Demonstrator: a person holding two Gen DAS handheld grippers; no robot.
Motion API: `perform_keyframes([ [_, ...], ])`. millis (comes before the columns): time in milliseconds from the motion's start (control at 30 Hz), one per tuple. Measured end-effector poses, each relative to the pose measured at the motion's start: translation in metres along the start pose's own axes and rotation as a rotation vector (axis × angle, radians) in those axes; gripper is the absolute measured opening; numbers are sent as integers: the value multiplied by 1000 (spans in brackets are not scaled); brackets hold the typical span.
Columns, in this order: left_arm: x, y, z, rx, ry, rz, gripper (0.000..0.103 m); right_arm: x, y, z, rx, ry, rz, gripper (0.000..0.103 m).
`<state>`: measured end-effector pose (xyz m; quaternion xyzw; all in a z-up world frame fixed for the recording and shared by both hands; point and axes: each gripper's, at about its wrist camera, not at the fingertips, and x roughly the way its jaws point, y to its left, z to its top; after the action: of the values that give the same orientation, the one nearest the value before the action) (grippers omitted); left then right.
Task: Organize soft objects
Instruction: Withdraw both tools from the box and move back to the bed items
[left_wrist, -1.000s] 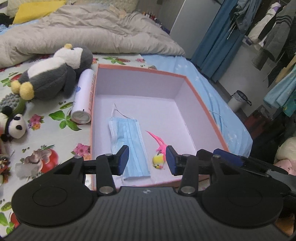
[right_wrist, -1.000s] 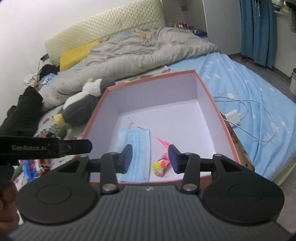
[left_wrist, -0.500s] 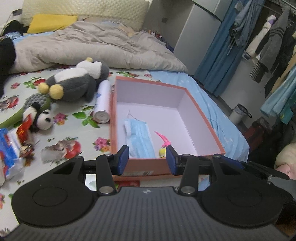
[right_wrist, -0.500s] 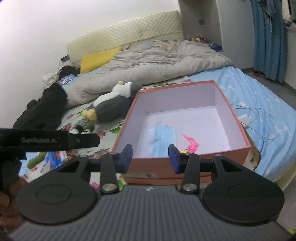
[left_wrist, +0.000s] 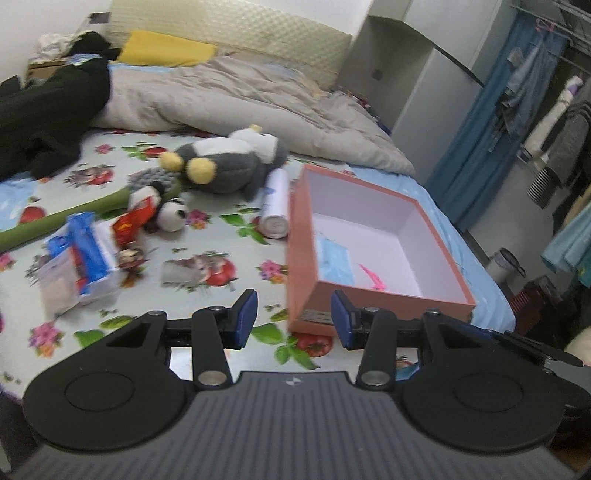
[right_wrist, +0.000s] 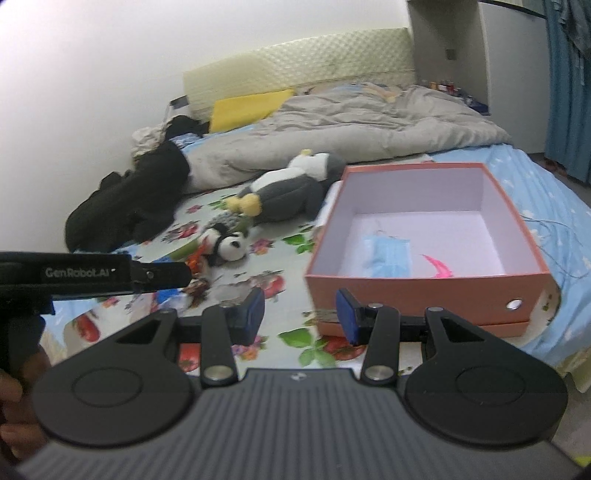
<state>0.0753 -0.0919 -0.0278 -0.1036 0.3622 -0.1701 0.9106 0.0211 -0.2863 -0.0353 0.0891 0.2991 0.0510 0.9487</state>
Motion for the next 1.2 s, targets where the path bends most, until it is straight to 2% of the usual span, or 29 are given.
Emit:
perform_keyframes([
  [300, -37, 51, -21, -91, -49, 86, 50, 7, 35, -19, -82, 28, 87, 46],
  [667, -48, 108, -26, -155, -58, 171, 50, 44, 69, -25, -135, 69, 128, 46],
  [967, -31, 144, -31, -211, -47, 234, 50, 77, 74, -24, -196, 90, 161, 46],
  [1200, 10, 172, -40, -242, -7, 274, 56, 116, 70, -25, -227, 129, 175, 46],
])
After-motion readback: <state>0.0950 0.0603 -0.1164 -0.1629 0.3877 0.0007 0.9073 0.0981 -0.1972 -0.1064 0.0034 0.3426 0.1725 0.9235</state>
